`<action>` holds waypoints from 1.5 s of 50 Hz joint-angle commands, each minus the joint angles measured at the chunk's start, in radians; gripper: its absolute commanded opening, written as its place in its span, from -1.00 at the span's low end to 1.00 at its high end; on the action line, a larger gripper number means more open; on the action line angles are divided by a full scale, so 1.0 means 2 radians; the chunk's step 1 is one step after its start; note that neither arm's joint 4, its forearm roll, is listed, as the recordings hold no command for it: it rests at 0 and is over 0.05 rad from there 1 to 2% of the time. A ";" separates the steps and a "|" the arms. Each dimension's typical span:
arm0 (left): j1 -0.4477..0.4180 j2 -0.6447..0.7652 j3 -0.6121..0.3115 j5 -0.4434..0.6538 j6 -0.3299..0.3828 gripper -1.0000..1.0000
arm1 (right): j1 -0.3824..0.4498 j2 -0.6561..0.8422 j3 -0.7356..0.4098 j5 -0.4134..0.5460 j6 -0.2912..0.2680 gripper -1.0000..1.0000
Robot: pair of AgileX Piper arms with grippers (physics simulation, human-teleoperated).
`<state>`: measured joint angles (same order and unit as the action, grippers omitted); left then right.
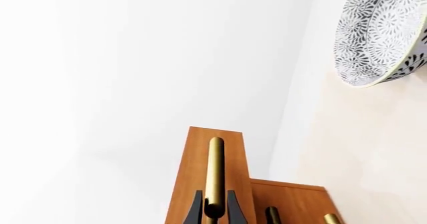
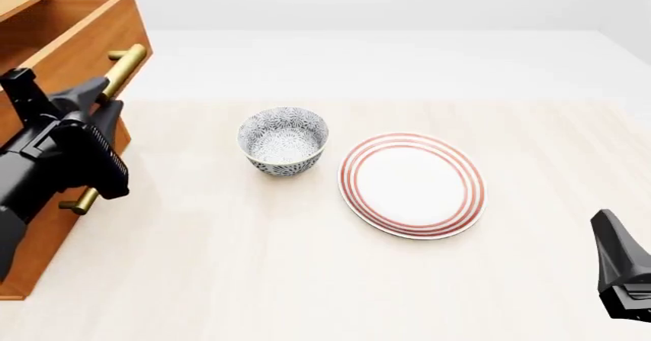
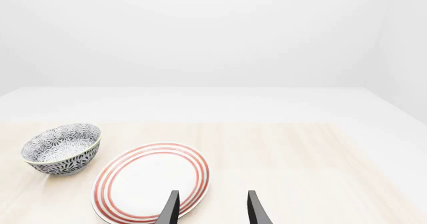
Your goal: Open the top drawer of the cabinet.
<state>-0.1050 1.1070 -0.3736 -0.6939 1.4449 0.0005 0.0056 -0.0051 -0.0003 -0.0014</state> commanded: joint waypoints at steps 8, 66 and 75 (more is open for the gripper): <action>-0.021 -0.046 0.023 -0.003 0.003 -1.00 | 0.000 -0.001 0.000 0.000 0.000 1.00; -0.032 -0.257 -0.050 0.301 -0.224 1.00 | 0.000 0.000 0.000 0.000 0.000 1.00; -0.029 -0.269 -0.094 0.364 -0.283 1.00 | 0.000 -0.001 0.000 0.000 0.000 1.00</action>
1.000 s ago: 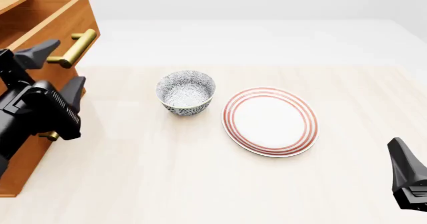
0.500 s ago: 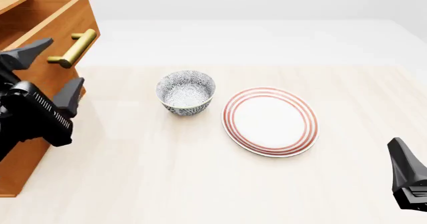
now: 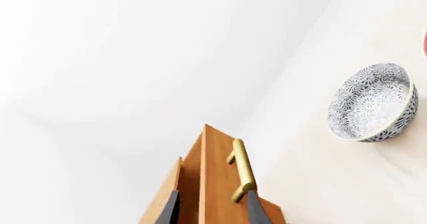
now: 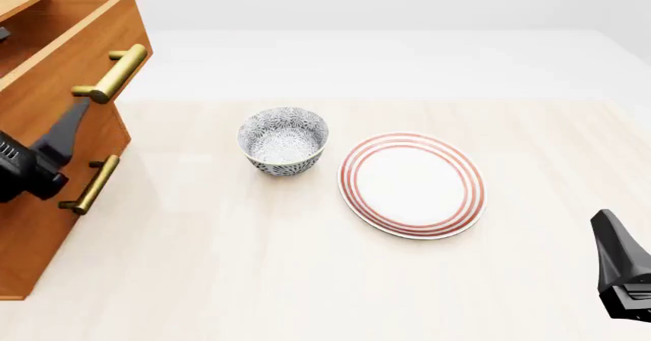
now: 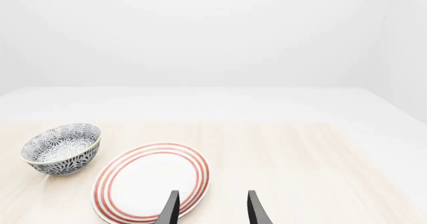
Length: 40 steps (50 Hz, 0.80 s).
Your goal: Open the top drawer of the cabinet.
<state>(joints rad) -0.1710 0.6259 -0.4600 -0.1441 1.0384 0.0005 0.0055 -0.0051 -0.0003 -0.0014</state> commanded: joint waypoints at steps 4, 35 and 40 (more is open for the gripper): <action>-0.002 -0.029 -0.081 0.116 -0.111 1.00 | 0.000 0.000 0.000 0.000 0.000 1.00; 0.015 -0.002 -0.249 0.298 -0.340 1.00 | 0.000 0.000 0.000 0.000 0.000 1.00; 0.018 0.012 -0.272 0.320 -0.374 1.00 | 0.000 -0.001 0.000 0.000 0.000 1.00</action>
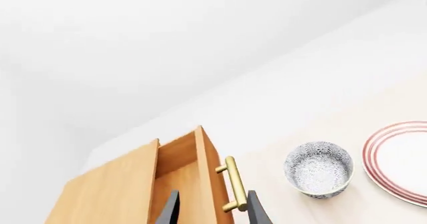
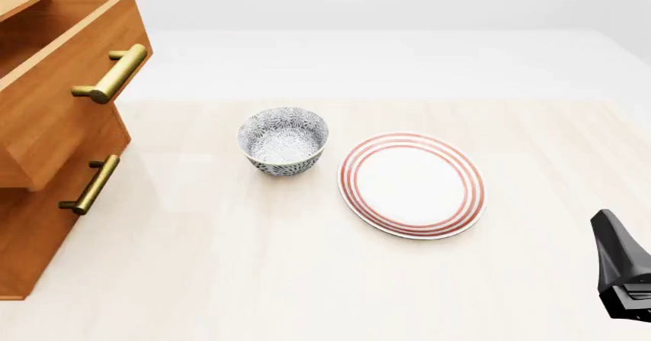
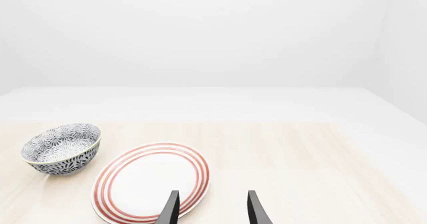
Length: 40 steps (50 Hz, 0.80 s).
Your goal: Open the top drawer of the cabinet.
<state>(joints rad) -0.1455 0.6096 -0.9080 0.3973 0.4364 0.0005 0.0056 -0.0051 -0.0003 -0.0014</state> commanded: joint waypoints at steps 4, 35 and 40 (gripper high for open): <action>0.020 0.020 -0.059 0.066 -0.077 1.00 | 0.000 0.000 0.000 0.000 0.000 1.00; 0.037 0.116 -0.158 0.176 -0.204 1.00 | 0.000 0.000 0.000 0.000 0.000 1.00; 0.040 0.125 -0.166 0.190 -0.216 1.00 | 0.000 -0.001 0.000 0.000 0.000 1.00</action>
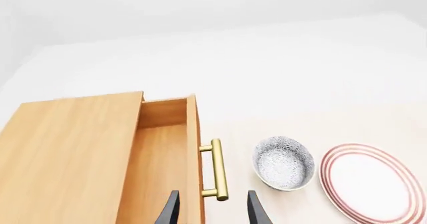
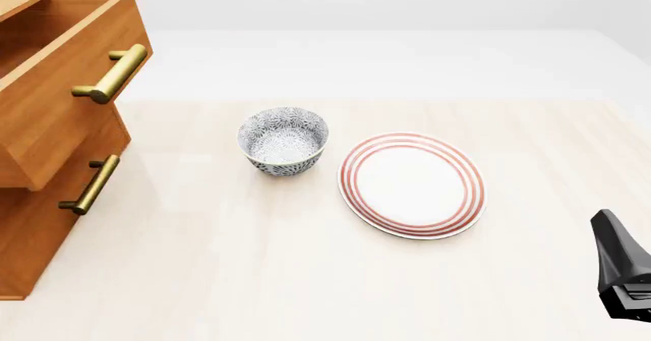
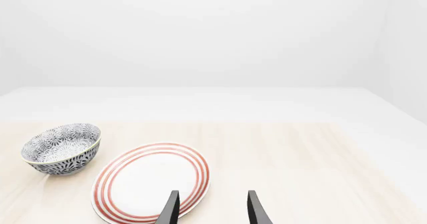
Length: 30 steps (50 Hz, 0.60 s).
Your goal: Open the top drawer of the cabinet.
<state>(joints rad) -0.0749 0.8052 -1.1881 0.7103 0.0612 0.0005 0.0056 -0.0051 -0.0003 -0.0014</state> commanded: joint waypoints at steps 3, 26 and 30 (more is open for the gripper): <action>0.012 0.027 -0.025 0.039 -0.029 1.00 | 0.000 -0.001 0.000 0.000 0.000 1.00; 0.032 0.062 -0.037 0.069 -0.031 1.00 | 0.000 -0.001 0.000 0.000 0.000 1.00; 0.034 0.066 -0.040 0.071 -0.034 1.00 | 0.000 0.000 0.000 0.000 0.000 1.00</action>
<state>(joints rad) -0.0176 0.9114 -1.2563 0.8344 0.0011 0.0005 0.0056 -0.0051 -0.0003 -0.0014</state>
